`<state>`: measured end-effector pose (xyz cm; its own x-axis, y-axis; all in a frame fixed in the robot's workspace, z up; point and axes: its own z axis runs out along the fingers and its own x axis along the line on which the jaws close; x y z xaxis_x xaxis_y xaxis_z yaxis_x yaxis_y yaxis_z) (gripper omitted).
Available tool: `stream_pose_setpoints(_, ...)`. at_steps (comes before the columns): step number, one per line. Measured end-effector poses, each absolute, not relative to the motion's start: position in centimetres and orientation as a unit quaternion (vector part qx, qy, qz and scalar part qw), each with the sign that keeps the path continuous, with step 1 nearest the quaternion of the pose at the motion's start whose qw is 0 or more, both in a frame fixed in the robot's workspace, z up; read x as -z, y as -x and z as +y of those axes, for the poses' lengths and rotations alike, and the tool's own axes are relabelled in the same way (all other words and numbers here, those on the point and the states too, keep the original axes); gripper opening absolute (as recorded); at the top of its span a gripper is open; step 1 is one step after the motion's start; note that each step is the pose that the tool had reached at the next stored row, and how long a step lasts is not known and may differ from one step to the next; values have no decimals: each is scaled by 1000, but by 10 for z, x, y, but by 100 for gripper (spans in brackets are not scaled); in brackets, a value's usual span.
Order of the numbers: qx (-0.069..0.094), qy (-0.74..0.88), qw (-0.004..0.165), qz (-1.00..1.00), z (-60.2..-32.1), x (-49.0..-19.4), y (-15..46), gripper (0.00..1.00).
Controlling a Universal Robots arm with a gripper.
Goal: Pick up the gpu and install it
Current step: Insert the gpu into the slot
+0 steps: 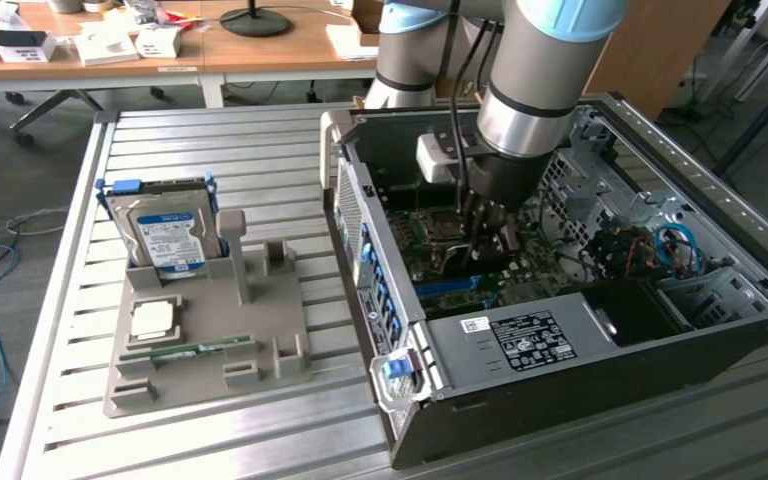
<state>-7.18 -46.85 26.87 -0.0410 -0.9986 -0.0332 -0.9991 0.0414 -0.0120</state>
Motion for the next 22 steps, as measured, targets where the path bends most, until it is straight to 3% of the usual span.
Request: stream_pose_setpoints(22,-7,692,16,721,-468,-266,73,26)
